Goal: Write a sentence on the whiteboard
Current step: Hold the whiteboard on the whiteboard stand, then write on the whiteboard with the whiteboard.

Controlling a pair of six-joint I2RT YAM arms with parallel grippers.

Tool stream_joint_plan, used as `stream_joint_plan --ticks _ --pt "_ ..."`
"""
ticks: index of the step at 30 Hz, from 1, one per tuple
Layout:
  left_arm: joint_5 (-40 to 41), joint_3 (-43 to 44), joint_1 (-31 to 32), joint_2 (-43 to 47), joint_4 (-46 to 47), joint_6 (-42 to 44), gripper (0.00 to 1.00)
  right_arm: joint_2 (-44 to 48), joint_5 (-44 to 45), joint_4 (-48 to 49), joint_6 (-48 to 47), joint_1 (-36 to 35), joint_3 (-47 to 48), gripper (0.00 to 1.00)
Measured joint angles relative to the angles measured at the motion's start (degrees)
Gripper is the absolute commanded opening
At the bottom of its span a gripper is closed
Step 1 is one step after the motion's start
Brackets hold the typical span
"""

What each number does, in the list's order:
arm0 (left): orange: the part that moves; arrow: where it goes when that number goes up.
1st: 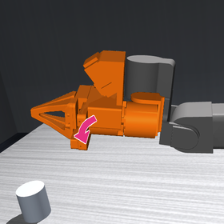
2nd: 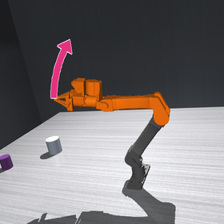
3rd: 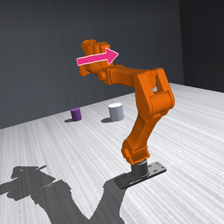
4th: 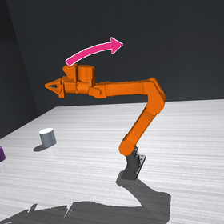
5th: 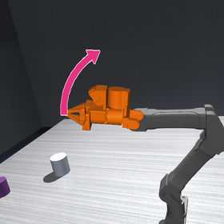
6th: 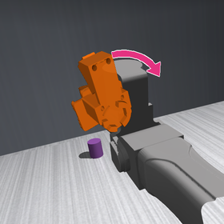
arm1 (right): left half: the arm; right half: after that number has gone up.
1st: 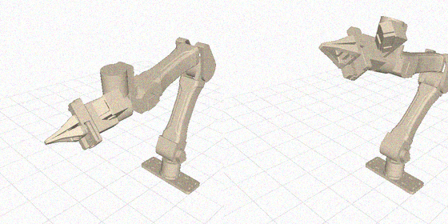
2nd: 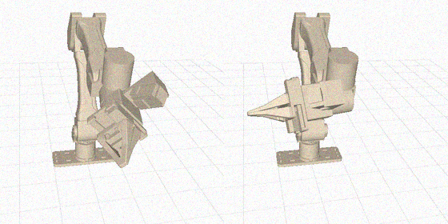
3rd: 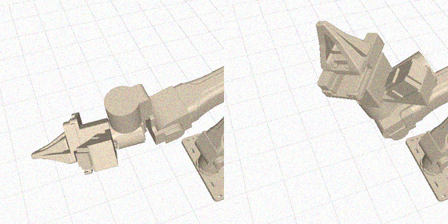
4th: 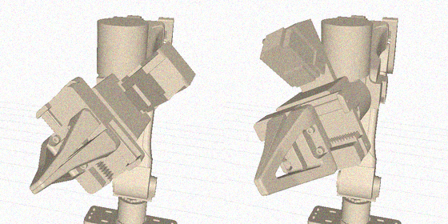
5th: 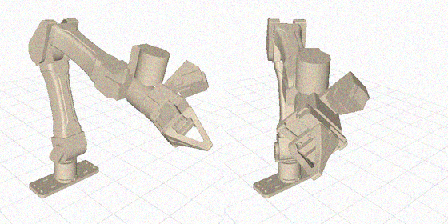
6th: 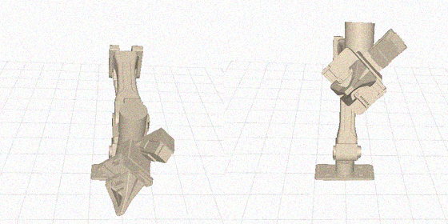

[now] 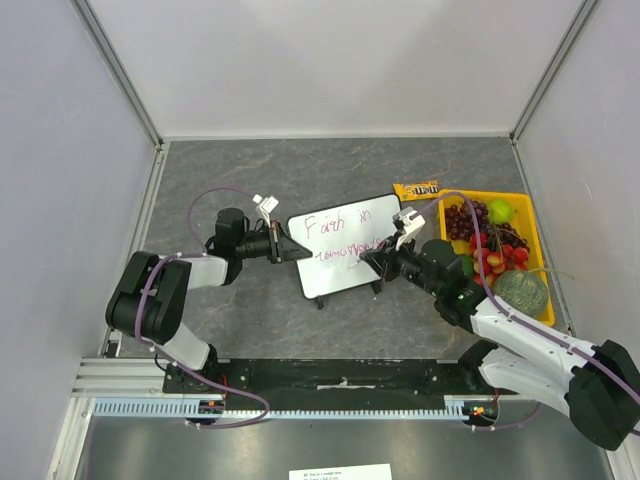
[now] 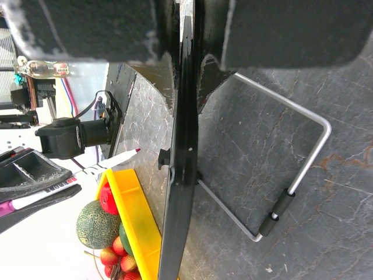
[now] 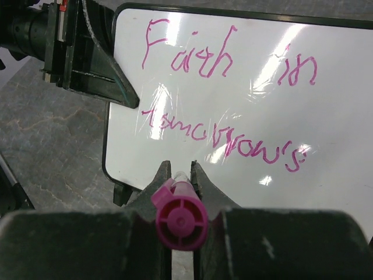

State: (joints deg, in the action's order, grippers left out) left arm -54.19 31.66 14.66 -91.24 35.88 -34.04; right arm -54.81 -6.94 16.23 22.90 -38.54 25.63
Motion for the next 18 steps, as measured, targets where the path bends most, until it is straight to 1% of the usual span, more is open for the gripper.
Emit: stream_joint_plan --ticks 5,9,18 --pt "0.26 0.11 -1.07 1.27 -2.43 1.14 0.02 -3.93 1.66 3.72 -0.15 -0.94 0.13 0.0" --pt "1.55 -0.35 -1.46 3.28 -4.31 1.75 0.02 -7.19 3.34 6.51 -0.46 -3.5 0.68 0.0" --pt "2.19 -0.98 -2.58 4.31 -5.09 1.79 0.02 -8.02 13.31 13.53 -0.92 -11.69 0.76 0.0"
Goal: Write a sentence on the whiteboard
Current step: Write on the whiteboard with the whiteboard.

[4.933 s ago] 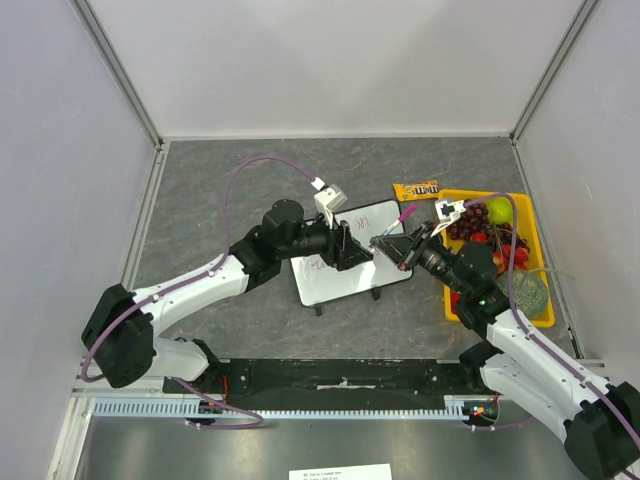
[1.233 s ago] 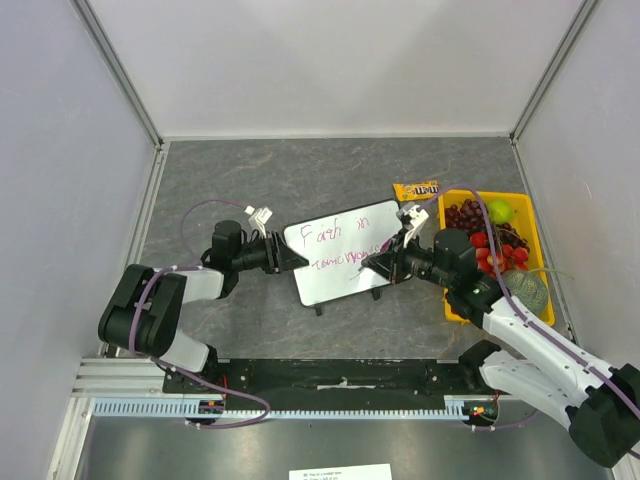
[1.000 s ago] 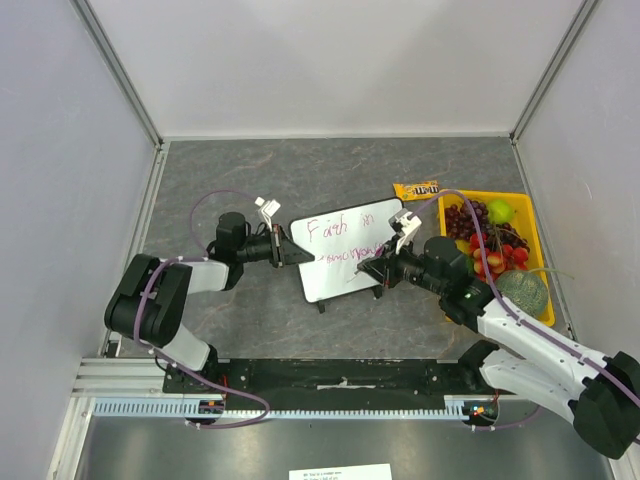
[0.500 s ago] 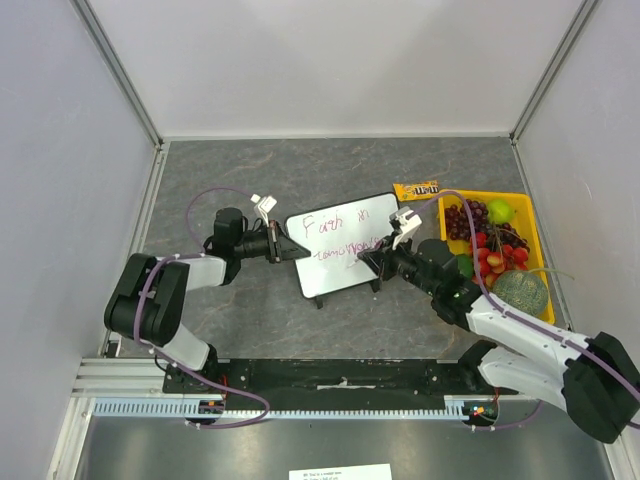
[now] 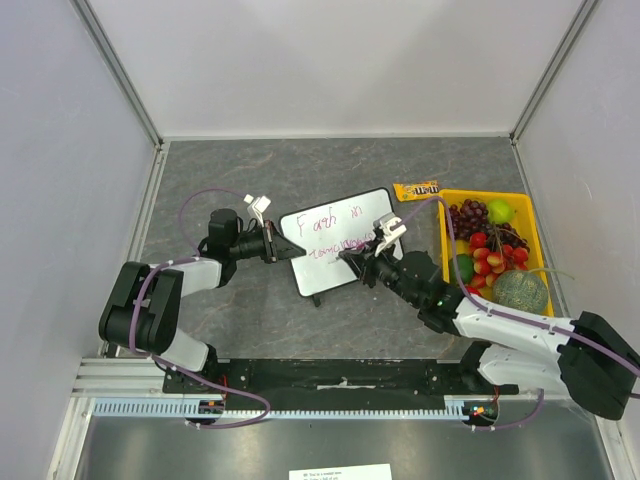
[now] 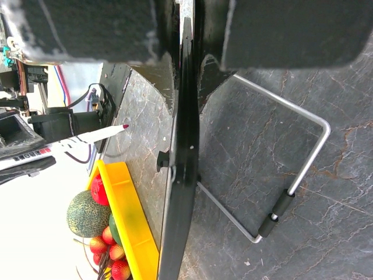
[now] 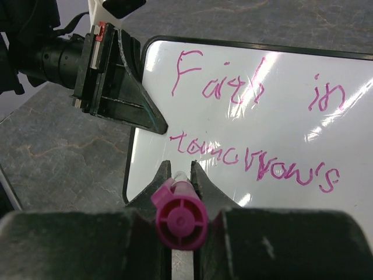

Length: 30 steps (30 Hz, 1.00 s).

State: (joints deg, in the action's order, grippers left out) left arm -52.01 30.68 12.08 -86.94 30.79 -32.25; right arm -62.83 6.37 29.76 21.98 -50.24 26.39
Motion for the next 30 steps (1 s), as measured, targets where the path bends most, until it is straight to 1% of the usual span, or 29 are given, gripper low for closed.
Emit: stream_joint_plan --ticks 4,10,30 --pt "0.0 0.0 -0.09 0.0 -0.07 0.0 0.02 -2.78 3.17 3.8 0.02 -1.53 0.48 0.0" --pt "-0.02 0.0 -0.17 0.0 -0.24 0.0 0.02 -7.17 4.74 5.38 0.09 -2.54 1.46 0.0" --pt "-0.87 0.0 -0.55 -0.63 0.28 0.0 0.02 -11.1 5.09 6.56 0.59 -4.26 2.91 0.0"
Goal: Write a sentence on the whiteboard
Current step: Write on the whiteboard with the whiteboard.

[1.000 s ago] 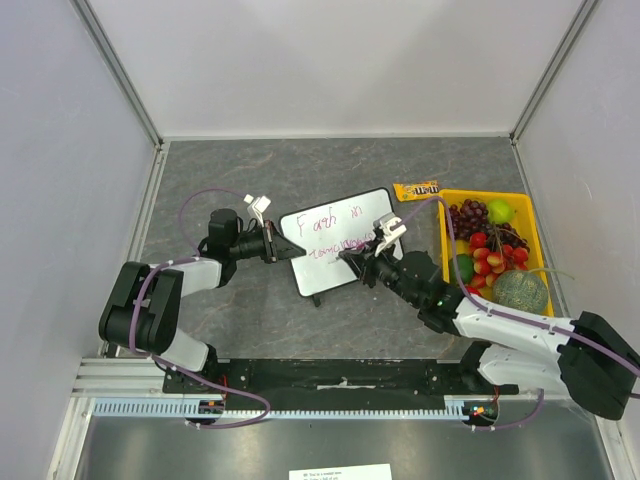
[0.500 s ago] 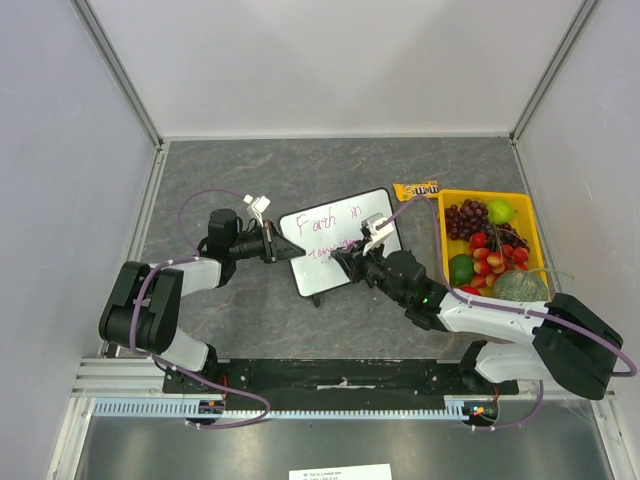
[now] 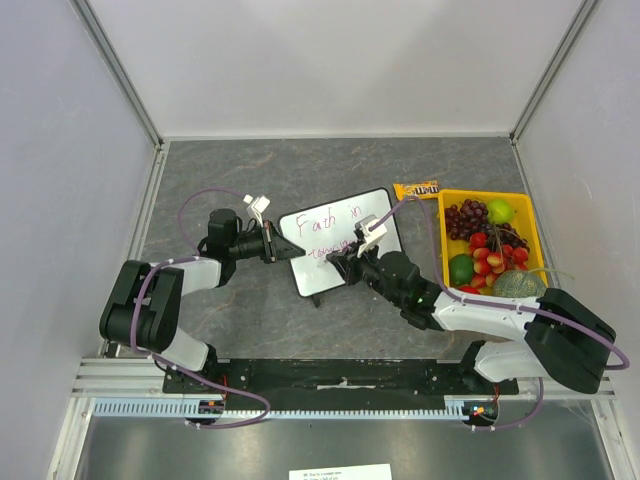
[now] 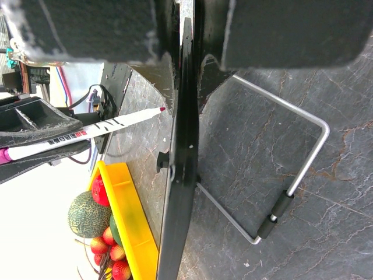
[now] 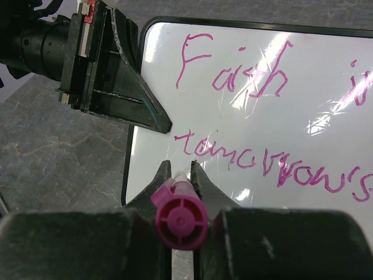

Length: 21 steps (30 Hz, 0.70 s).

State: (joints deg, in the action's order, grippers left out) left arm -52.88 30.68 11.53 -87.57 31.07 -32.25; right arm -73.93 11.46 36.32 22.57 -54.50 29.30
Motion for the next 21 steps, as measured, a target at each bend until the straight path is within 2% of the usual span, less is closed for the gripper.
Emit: stream_joint_plan --ticks 21 --pt "-1.2 0.04 -0.59 -1.29 0.94 0.07 0.02 -3.8 -0.44 0.09 1.81 -0.52 1.38 0.0"
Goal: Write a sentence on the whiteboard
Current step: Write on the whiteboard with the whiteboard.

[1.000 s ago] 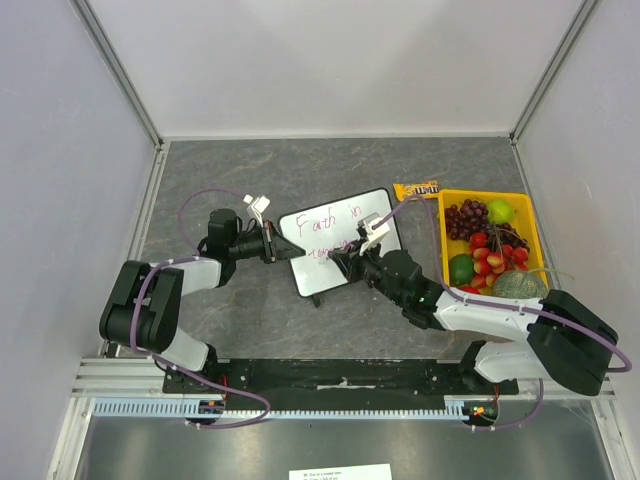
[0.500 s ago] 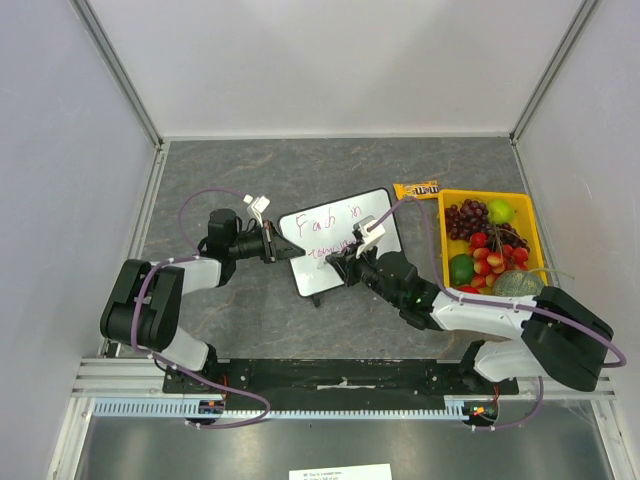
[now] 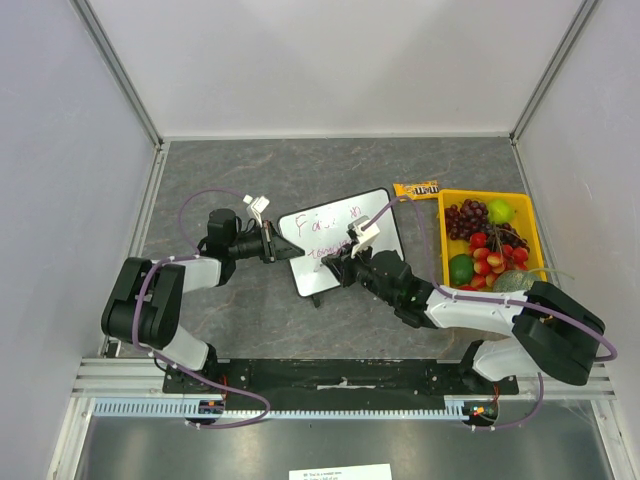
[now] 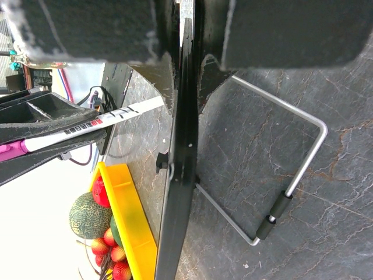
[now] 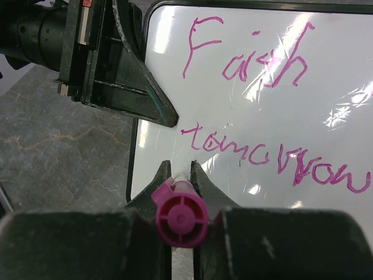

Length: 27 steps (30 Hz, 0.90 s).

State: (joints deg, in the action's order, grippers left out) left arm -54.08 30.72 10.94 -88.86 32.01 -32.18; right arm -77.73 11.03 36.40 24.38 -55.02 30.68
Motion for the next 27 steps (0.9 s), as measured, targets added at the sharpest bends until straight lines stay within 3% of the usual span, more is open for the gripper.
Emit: stream_joint_plan --ticks 27 --pt "-0.46 0.42 -0.07 -0.7 0.28 0.09 0.02 0.22 1.33 -4.85 1.75 -0.81 0.92 0.0"
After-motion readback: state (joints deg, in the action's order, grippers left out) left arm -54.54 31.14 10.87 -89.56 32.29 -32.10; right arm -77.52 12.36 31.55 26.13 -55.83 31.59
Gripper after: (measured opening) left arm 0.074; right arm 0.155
